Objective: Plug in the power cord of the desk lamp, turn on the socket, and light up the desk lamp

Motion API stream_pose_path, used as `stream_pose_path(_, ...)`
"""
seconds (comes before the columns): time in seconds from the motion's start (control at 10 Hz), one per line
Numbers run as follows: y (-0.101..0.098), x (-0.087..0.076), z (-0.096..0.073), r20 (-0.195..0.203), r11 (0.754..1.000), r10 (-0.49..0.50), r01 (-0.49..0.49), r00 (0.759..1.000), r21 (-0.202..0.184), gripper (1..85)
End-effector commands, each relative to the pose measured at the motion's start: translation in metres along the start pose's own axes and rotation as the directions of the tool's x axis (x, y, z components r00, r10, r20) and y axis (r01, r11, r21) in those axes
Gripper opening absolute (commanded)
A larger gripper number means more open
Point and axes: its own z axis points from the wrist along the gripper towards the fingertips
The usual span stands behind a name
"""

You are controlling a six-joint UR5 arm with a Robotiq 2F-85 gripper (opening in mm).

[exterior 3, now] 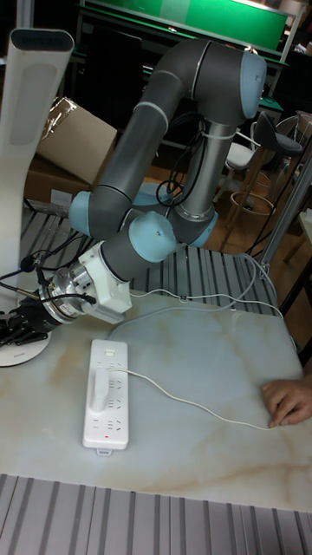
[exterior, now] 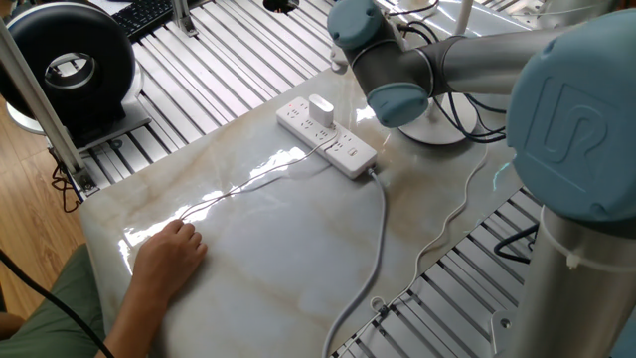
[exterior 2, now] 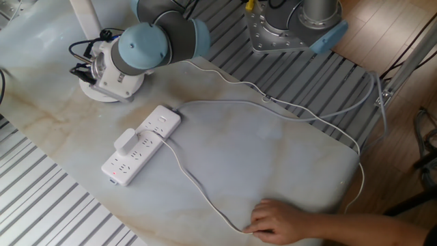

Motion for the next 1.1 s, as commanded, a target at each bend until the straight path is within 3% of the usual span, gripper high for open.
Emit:
stream_pose_path(0.0, 0.011, 0.002, 0.000, -0.010, 0.998, 0.027, -0.028, 1.000, -0.056, 1.0)
stream_pose_path(1.0, 0.028, 0.006, -0.020, -0.052, 0.988, 0.058, -0.065, 0.997, -0.139, 1.0)
